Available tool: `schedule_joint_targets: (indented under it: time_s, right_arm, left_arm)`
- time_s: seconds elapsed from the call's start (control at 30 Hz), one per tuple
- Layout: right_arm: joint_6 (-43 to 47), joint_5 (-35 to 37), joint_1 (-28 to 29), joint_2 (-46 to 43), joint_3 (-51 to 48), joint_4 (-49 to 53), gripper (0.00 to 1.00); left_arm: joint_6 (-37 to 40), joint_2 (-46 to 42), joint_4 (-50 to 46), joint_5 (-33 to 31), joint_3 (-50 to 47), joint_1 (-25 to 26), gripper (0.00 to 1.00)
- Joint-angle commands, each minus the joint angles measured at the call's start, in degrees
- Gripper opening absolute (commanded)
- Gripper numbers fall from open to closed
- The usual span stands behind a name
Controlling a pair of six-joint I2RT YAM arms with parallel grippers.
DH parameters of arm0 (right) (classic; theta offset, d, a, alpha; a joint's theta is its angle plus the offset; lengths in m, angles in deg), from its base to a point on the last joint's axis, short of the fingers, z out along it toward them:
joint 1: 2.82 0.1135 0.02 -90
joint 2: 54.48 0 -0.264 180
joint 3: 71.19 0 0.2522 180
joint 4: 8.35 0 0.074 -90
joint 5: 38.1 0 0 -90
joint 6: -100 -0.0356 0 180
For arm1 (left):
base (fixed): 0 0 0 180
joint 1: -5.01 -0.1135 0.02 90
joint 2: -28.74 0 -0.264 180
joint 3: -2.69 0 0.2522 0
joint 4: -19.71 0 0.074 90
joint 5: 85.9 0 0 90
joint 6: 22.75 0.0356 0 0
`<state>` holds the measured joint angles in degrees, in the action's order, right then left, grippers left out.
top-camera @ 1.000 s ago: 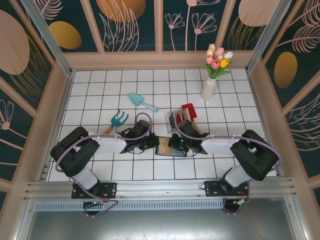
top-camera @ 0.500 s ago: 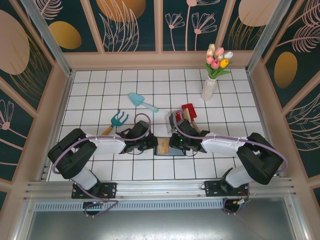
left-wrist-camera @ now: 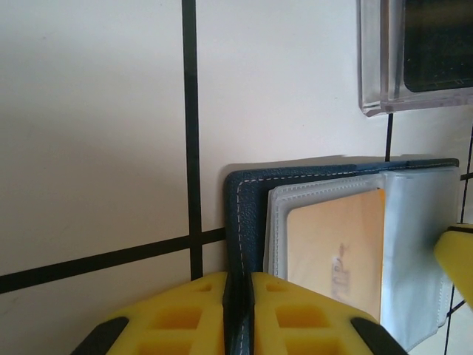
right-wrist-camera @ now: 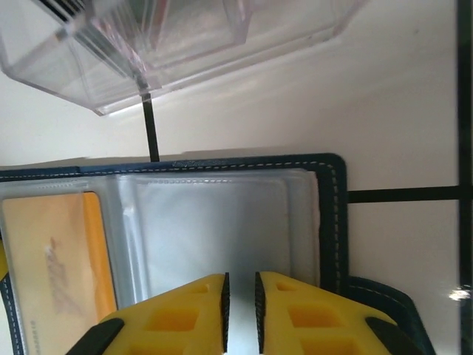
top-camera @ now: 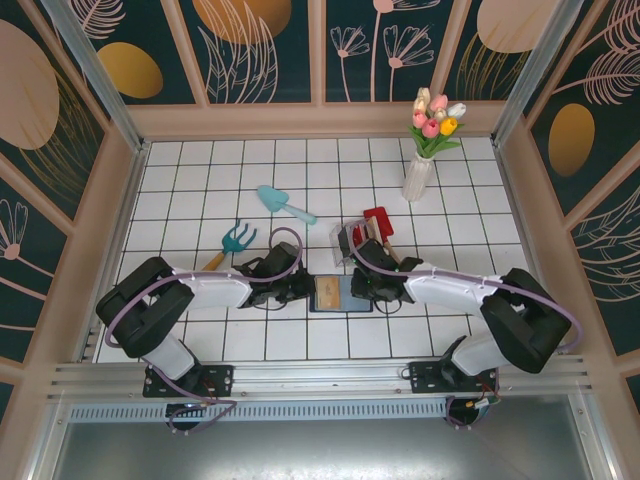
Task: Put the credit cards into the card holder
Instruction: Insert the credit card into the card slot, then pick up the credit card from the storage box.
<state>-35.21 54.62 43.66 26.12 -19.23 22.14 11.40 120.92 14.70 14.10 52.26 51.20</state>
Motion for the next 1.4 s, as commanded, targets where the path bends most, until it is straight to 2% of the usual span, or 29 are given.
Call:
schedule_joint_targets:
  time_s: [0.0,0.1,0.2,0.27,0.37,0.53,0.73,1.1,1.37]
  right_arm:
    - [3.53,2.02,-0.54,-4.25,4.42,4.75,0.24]
    - [7.87,4.34,-2.40,-6.11,9.02,7.78,0.32]
    - [14.17,5.36,-4.51,-4.04,14.51,9.94,0.36]
    - [16.89,7.82,-4.82,-0.62,18.57,11.94,0.36]
    - [19.95,8.92,-4.91,5.82,24.73,13.81,0.33]
    - [21.04,9.94,-4.82,13.94,31.17,15.68,0.31]
    - [22.15,12.83,-4.16,20.19,35.92,18.18,0.31]
    - [22.91,16.16,-2.90,27.05,40.54,21.08,0.32]
    - [22.36,23.57,-1.09,30.81,41.88,23.10,0.34]
  left_arm:
    - [1.45,-0.62,-5.35,-1.89,0.51,-0.01,0.18]
    - [1.97,-2.62,-7.84,-4.17,2.08,-0.02,0.22]
    - [2.40,-4.39,-10.37,-7.08,3.74,-0.05,0.36]
    - [2.93,-5.11,-10.96,-8.44,4.88,-0.80,0.41]
    - [3.34,-4.84,-9.56,-6.45,6.41,-4.07,0.49]
    - [2.22,-1.88,-5.52,-2.53,9.16,-8.05,0.51]
    - [-0.89,2.12,-0.68,-0.25,11.75,-10.09,0.53]
    - [-5.29,5.69,5.22,2.27,11.19,-10.71,0.53]
    - [-6.63,5.40,5.95,0.73,9.72,-10.73,0.54]
